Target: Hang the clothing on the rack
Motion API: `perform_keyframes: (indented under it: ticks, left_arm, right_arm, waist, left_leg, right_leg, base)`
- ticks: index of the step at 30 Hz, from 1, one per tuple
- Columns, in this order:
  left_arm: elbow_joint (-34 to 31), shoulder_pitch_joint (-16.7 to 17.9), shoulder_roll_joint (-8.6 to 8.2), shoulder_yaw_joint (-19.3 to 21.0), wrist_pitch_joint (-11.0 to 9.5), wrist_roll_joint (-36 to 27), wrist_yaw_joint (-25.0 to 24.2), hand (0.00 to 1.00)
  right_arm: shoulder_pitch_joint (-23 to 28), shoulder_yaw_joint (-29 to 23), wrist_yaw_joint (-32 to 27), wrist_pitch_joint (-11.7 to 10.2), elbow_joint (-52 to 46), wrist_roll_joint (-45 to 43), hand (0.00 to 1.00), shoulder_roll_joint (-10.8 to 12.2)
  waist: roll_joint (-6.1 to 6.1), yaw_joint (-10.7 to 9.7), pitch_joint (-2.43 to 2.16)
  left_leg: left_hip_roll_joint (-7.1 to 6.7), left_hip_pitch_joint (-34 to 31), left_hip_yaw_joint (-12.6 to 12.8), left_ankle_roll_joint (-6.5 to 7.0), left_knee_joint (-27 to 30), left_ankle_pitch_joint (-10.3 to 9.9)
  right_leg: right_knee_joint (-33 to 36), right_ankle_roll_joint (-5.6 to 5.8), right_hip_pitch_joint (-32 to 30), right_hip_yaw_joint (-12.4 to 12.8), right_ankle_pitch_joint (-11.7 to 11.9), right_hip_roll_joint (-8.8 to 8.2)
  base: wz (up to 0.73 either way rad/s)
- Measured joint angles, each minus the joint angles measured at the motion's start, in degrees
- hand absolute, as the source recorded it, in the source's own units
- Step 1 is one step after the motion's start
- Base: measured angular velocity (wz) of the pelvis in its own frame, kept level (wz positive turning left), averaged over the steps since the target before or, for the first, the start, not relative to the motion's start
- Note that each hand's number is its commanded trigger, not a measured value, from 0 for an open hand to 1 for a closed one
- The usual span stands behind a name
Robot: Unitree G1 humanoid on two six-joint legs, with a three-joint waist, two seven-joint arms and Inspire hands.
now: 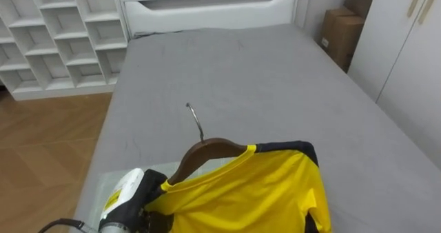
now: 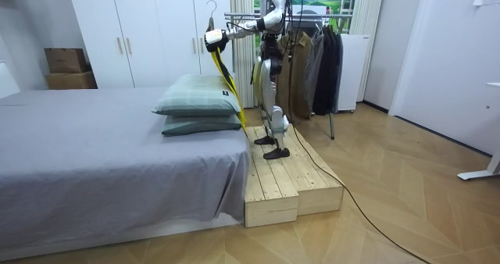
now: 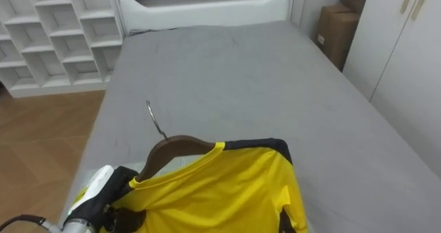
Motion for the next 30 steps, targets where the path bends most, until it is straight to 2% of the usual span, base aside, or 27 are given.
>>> perform_keyframes:
  ticks: [3,5,8,12,17,19,25,30]
  left_arm:
    - [0.06,0.01,0.11,-0.01,-0.05,0.40,0.29,1.00]
    - [-0.09,0.02,0.12,-0.02,-0.07,0.50,0.29,1.00]
    - [-0.03,0.02,0.32,-0.07,-0.28,0.16,0.29,1.00]
    - [-0.04,0.02,2.02,-0.05,-0.96,0.26,0.29,1.00]
    - [-0.05,0.02,2.24,-0.04,-2.26,0.39,0.29,1.00]
    - [-0.08,0.02,2.24,-0.01,-2.67,0.42,0.29,1.00]
    - [-0.83,0.02,2.27,0.01,-3.15,0.45,0.10,1.00]
    - [-0.83,0.02,2.28,0.00,-3.26,0.47,0.08,1.00]
  right_arm:
    - [0.00,-0.07,-3.19,-1.11,-2.95,-7.09,0.00,-1.32]
    - [0.29,0.10,-5.79,-1.50,-7.17,-13.05,0.00,-1.77]
    - [0.32,0.16,-7.12,-2.40,-12.13,-18.01,0.00,-2.65]
    - [0.31,0.15,-9.28,-4.29,-21.48,-22.09,0.00,-3.77]
    - [0.31,0.06,-11.78,-5.94,-28.85,-25.87,0.00,-4.51]
    - [0.33,-0.03,-12.58,-6.23,-34.55,-28.32,0.00,-4.58]
    - [0.38,-0.05,-14.94,-7.67,-46.90,-31.57,0.00,-4.81]
    - [0.65,0.33,-16.92,-8.50,-53.09,-32.48,0.00,-4.85]
  waist:
    - [-0.38,-0.10,-0.18]
    - [-0.92,0.26,-0.50]
    - [-1.28,0.63,-0.71]
    - [-1.84,0.90,-0.79]
    - [-1.96,1.95,-0.73]
    - [-2.00,2.04,-0.71]
    - [-2.35,2.03,-0.65]
    - [-2.28,2.28,-0.61]
  left_leg:
    - [-0.04,-0.33,-0.08,0.00,0.15,0.01]
    - [0.01,-0.30,-0.06,-0.01,0.16,0.02]
    - [0.01,-0.10,-0.01,-0.01,0.15,0.02]
    - [0.05,0.11,-0.05,-0.02,0.28,0.03]
    - [0.08,0.14,-0.07,-0.02,0.45,0.03]
    - [0.05,0.14,-0.04,-0.03,0.44,0.04]
    - [0.06,0.18,0.05,-0.03,0.43,0.04]
    - [0.14,0.18,0.19,-0.03,0.31,0.04]
  right_leg:
    - [0.08,0.00,-0.10,-0.52,0.00,-0.14]
    - [0.10,0.00,-0.08,-0.46,0.00,-0.11]
    - [0.14,-0.02,0.07,-0.45,0.01,-0.11]
    - [0.10,-0.06,0.06,-0.50,0.04,-0.09]
    - [0.35,-0.09,0.03,-0.51,0.06,-0.13]
    - [0.33,-0.08,0.08,-0.53,0.05,-0.18]
    - [0.23,-0.08,0.19,-0.34,0.05,-0.18]
    - [0.22,-0.08,0.05,-0.26,0.05,-0.15]
  base:
    - [0.04]
    - [0.00]
    - [0.00]
    - [0.00]
    - [0.00]
    - [0.00]
    - [0.00]
    - [-0.01]
